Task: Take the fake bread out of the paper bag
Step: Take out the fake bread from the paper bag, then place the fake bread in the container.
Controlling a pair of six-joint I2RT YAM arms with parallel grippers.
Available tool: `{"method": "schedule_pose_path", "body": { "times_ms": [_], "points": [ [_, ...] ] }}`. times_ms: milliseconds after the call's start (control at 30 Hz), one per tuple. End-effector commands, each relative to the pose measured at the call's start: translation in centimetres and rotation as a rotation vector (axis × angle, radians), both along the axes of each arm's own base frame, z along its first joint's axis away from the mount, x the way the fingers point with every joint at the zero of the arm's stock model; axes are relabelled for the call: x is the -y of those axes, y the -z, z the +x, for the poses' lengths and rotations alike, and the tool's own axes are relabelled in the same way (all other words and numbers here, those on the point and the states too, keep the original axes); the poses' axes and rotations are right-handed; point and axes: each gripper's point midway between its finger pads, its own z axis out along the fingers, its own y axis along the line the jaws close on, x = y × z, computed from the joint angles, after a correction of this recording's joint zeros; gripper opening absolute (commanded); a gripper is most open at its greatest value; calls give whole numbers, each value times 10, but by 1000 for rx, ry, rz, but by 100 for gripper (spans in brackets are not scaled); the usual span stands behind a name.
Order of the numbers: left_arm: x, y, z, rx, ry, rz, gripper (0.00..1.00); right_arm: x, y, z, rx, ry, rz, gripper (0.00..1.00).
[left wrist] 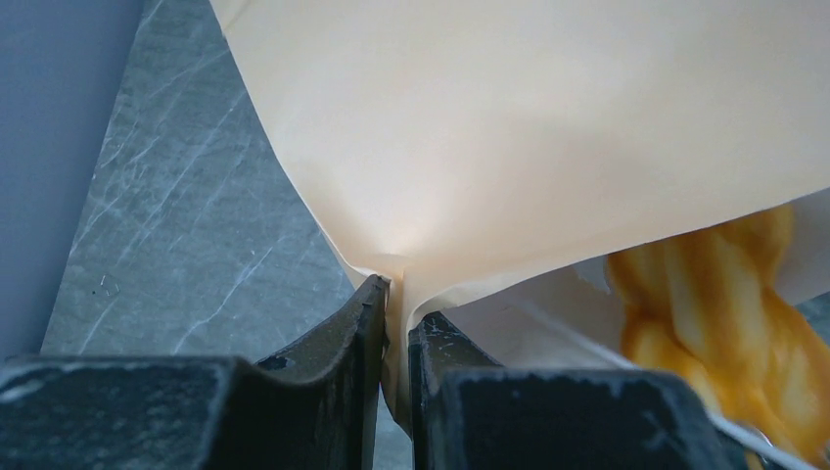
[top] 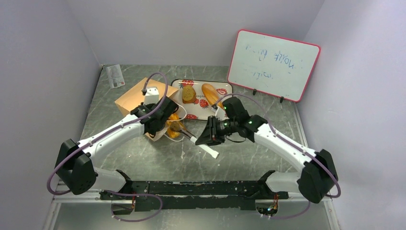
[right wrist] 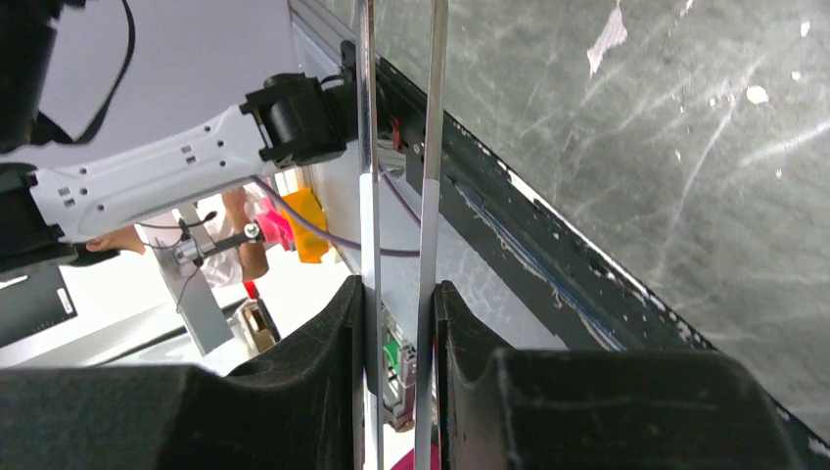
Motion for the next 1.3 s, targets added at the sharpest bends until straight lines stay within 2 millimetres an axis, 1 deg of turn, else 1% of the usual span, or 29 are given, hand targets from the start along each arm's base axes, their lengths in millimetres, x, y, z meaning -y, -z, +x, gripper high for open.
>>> {"method": "schedule_pose_path", "body": {
  "times_ms": [0,200,333,533,600,633,667,700,800,1000,1133,1267],
  "points": [
    [-6,-17,-1,35,-57,-15,7,18,-11,-16,36,-9,-5,0],
    [-9,-31,1,48,-81,-13,7,39,-21,-36,58,-2,-35,0],
    [-19,-39,2,53,-97,-12,7,51,-32,-47,75,16,-37,0],
    [-36,-43,8,59,-104,-24,7,67,-53,-56,114,58,-62,0],
    [-40,-44,10,62,-102,-24,7,74,-58,-60,116,76,-82,0],
    [-41,-45,11,63,-101,-25,7,77,-57,-61,113,89,-98,0],
    [-42,-46,12,67,-100,-26,7,79,-67,-60,133,102,-91,0],
    [-43,-47,13,70,-94,-26,7,81,-71,-60,136,116,-91,0],
    [-44,-51,13,77,-79,-25,7,83,-79,-56,153,159,-92,0],
    [-47,-53,8,72,-55,-26,7,80,-84,-39,183,208,-105,0],
    [-46,-57,4,78,-33,-39,7,70,-76,-21,203,214,-115,0],
    [-46,-62,0,87,-15,-60,7,52,-63,7,239,213,-121,0]
  ]
}}
